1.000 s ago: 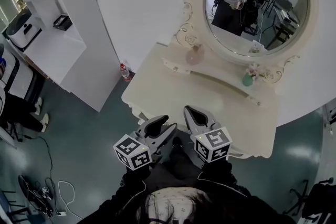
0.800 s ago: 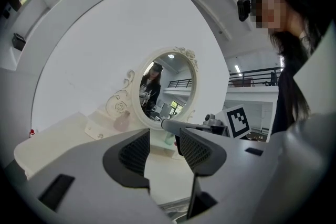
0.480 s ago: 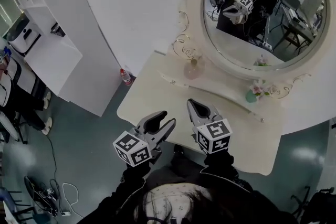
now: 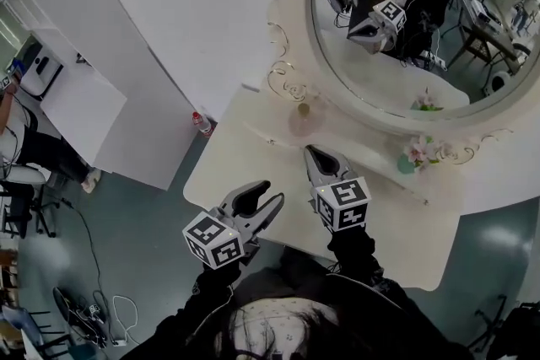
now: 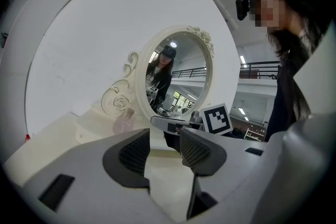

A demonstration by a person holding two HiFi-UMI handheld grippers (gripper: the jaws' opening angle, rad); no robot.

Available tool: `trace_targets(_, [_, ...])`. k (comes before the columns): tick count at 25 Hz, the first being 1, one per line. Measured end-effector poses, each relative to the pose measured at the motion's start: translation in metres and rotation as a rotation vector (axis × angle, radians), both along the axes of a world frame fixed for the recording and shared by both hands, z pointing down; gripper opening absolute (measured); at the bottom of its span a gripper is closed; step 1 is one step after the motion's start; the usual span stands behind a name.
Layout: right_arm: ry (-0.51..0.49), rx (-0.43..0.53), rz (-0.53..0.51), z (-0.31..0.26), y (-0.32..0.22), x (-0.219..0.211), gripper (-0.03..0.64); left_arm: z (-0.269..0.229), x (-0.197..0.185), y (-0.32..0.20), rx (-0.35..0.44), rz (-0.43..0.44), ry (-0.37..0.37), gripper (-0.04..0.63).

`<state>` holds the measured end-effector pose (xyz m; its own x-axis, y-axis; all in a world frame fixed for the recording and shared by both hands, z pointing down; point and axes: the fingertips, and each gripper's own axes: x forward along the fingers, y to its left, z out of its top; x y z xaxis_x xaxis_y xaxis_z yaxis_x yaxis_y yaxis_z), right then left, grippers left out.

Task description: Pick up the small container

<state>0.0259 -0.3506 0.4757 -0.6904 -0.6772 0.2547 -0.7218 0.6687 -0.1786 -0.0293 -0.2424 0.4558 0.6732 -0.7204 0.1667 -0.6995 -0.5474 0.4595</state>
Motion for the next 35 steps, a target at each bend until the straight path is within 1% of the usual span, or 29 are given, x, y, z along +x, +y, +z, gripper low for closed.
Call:
trace_targets(8, [0.037, 0.004, 0.009, 0.017, -0.044, 0.003, 0.009, 0.011, 0.011, -0.023, -0.029, 0.008, -0.026, 0.176])
trace_targets(13, [0.051, -0.003, -0.012, 0.026, -0.055, -0.002, 0.011, 0.012, 0.011, -0.028, -0.033, 0.003, -0.028, 0.176])
trace_targets(14, [0.056, -0.005, -0.014, 0.028, -0.058, -0.003, 0.028, 0.013, 0.010, -0.029, -0.035, 0.005, -0.030, 0.176])
trace_targets(18, [0.076, -0.007, -0.013, 0.033, -0.065, -0.008, 0.029, 0.013, 0.005, -0.035, -0.037, 0.004, -0.025, 0.177])
trace_targets(19, [0.081, -0.009, -0.012, 0.034, -0.066, -0.009, 0.039, 0.013, 0.004, -0.036, -0.037, 0.006, -0.024, 0.176])
trace_targets(30, [0.121, -0.046, 0.062, 0.043, -0.087, -0.014, 0.082, 0.005, -0.009, -0.056, -0.031, 0.119, -0.019, 0.176])
trace_targets(34, [0.151, -0.060, 0.097, 0.049, -0.096, -0.018, 0.132, 0.005, -0.018, -0.061, -0.034, 0.152, -0.014, 0.176])
trace_targets(35, [0.157, -0.061, 0.108, 0.051, -0.098, -0.018, 0.135, 0.005, -0.021, -0.062, -0.035, 0.157, -0.011, 0.176])
